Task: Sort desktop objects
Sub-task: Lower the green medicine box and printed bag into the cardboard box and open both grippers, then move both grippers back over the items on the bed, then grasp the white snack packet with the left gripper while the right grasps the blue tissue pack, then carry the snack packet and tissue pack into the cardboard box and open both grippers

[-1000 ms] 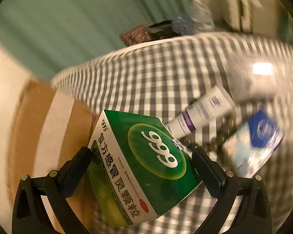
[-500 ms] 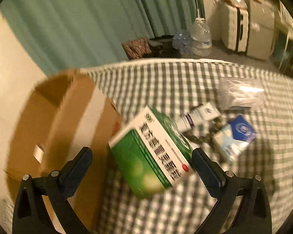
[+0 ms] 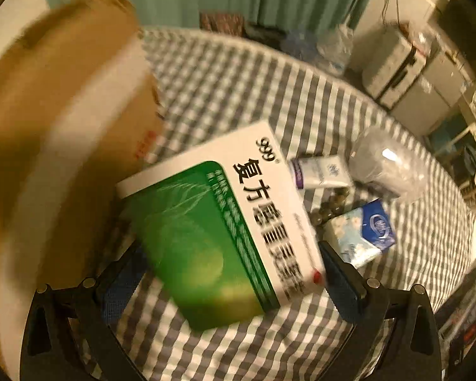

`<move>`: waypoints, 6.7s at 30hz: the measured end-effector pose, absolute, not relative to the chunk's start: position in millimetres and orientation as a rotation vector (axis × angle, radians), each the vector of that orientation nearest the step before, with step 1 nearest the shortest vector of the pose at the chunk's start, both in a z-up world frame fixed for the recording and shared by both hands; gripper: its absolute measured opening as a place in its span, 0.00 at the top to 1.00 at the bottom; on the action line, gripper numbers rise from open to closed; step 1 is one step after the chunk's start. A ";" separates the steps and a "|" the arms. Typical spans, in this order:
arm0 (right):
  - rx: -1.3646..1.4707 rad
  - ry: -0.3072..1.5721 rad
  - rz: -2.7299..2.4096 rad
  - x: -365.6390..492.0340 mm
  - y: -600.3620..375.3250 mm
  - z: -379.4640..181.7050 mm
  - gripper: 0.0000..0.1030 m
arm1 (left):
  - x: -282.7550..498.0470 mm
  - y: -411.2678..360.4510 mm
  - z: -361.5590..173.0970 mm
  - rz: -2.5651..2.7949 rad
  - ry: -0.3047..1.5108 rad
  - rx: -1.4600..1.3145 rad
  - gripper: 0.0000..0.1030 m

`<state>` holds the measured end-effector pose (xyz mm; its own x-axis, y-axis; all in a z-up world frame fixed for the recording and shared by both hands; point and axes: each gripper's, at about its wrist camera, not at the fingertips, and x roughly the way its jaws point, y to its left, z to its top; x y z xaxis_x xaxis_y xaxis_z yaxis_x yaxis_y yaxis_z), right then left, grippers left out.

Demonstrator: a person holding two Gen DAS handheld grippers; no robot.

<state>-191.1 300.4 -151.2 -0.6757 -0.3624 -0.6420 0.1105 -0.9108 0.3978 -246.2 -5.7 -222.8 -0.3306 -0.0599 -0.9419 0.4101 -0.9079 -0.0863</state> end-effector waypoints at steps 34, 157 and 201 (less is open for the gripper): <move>0.805 -0.163 -2.267 -108.0 82.6 -9.2 0.82 | -76.8 -173.1 -64.0 -2.690 0.105 1.184 0.12; 1.303 -0.328 -2.494 -237.8 249.3 -194.6 0.82 | -211.5 14.9 -252.4 -2.791 0.178 1.591 0.87; 1.061 -0.220 -2.422 -134.2 178.6 -47.5 0.29 | -151.1 -85.5 -45.6 -3.008 0.293 1.135 0.92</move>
